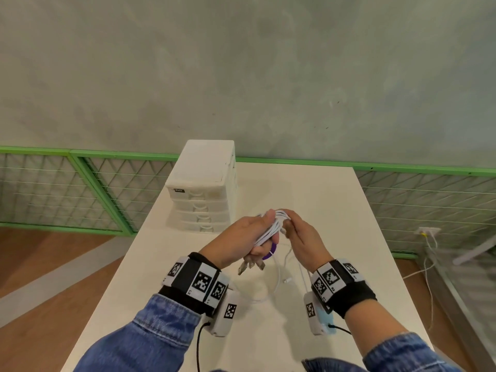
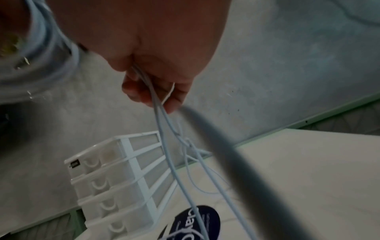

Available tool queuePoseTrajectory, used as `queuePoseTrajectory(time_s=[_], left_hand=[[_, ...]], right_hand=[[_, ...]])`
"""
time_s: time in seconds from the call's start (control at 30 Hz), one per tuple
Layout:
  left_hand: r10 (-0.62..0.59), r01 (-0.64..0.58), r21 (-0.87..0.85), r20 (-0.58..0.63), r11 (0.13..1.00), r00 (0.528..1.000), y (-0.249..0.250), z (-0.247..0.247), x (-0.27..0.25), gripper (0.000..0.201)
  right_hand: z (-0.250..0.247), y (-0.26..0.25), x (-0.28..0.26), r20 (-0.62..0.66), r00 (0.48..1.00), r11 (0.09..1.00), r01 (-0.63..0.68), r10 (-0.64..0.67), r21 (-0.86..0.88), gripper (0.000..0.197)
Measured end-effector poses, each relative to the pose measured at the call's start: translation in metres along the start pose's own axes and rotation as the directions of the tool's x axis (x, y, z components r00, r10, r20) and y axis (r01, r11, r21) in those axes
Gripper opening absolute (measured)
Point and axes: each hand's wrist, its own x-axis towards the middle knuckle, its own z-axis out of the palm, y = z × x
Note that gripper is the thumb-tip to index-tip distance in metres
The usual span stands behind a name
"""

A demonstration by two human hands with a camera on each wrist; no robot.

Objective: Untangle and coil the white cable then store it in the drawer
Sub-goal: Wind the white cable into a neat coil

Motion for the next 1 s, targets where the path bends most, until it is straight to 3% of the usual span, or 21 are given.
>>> queuePoseTrajectory(time_s=[0.1,0.23,0.4,0.5,0.6,0.77,0.87,1.0], left_hand=[[0.034,-0.032,-0.068,0.041,0.997,0.999,0.008,0.003,-0.001,0.055],[0.042,-0.038,-0.146,0.026,0.989,0.999,0.007,0.007,0.002,0.057],[0.06,-0.058,-0.329,-0.005,0.943,0.998,0.003,0.007,0.007,0.062],[0.107,-0.123,-0.517,-0.06,0.847,0.992,0.005,0.006,0.007,0.064],[0.166,-0.252,-0.681,-0.191,0.688,0.968,0.011,-0.002,0.01,0.068],[0.181,-0.43,-0.707,-0.403,0.561,0.897,0.01,-0.018,0.017,0.069],[0.18,-0.482,-0.649,-0.477,0.588,0.861,0.005,-0.024,0.019,0.058],[0.126,-0.486,-0.462,-0.616,0.742,0.778,-0.002,-0.033,0.025,0.038]], right_hand=[[0.008,0.008,-0.003,0.057,0.996,0.996,-0.069,0.072,-0.049,0.021],[0.02,0.011,-0.005,0.132,0.982,0.982,-0.117,0.137,-0.149,0.036],[0.032,0.013,-0.013,0.249,0.941,0.96,-0.174,0.228,-0.22,0.024],[0.041,0.018,-0.018,0.332,0.898,0.942,-0.203,0.288,-0.267,0.028],[0.049,0.022,-0.028,0.433,0.848,0.937,-0.189,0.307,-0.294,0.032],[0.052,0.021,-0.032,0.442,0.856,0.954,-0.17,0.267,-0.247,0.024],[0.049,0.011,-0.031,0.441,0.86,0.963,-0.192,0.258,-0.189,0.023],[0.047,-0.005,-0.03,0.428,0.887,0.971,-0.082,0.175,-0.227,0.029]])
